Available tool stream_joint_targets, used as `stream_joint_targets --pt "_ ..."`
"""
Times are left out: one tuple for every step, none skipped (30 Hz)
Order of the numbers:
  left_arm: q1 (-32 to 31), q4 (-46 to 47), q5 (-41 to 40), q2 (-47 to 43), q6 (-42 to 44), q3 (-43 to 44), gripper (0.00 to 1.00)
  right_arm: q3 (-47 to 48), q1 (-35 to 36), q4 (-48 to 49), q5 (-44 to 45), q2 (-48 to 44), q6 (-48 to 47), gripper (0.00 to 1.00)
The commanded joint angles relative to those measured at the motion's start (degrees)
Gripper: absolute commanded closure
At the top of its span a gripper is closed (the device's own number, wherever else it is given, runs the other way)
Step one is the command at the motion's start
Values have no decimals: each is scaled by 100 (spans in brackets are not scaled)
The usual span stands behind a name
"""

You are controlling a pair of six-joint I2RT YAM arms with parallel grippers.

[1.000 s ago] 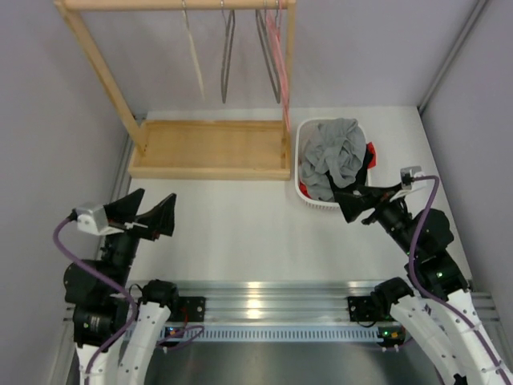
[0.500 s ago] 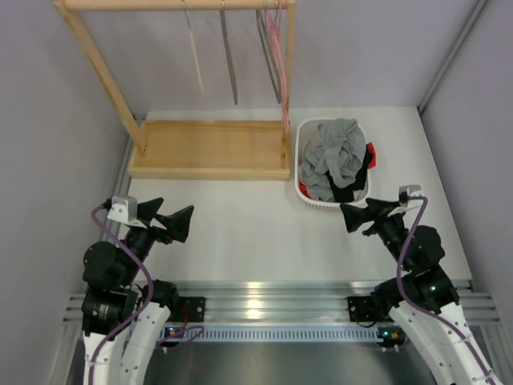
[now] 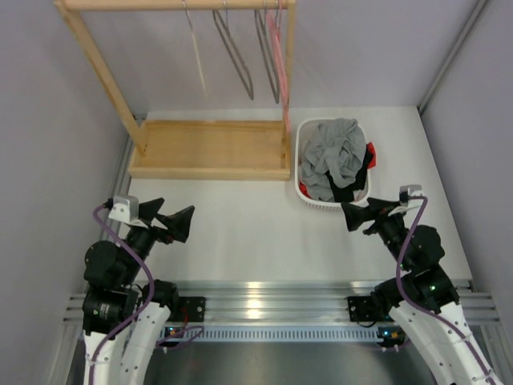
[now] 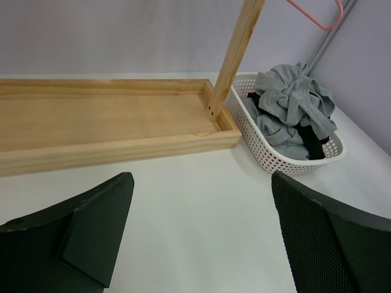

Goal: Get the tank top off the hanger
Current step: Reset both arms

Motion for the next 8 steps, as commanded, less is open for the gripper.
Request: stream_joint_targets --pt "-15 66 19 3 77 -44 2 57 68 70 41 34 -68 13" --pt "-15 66 10 3 77 -44 2 48 67 70 49 34 -68 14" --pt "-15 66 1 -6 77 -44 2 48 76 70 67 34 -68 13" --pt "-15 66 10 -6 77 -44 2 48 68 70 76 34 -59 16" --pt "-15 66 1 -6 77 -44 2 57 76 79 76 43 -59 18" --pt "-15 66 -8 -6 77 -53 2 74 76 71 76 69 -59 20" --pt "-15 66 -16 -6 77 -53 2 92 68 70 85 78 -50 21" --pt "-15 66 -43 3 68 -61 2 92 76 70 85 52 -33 18"
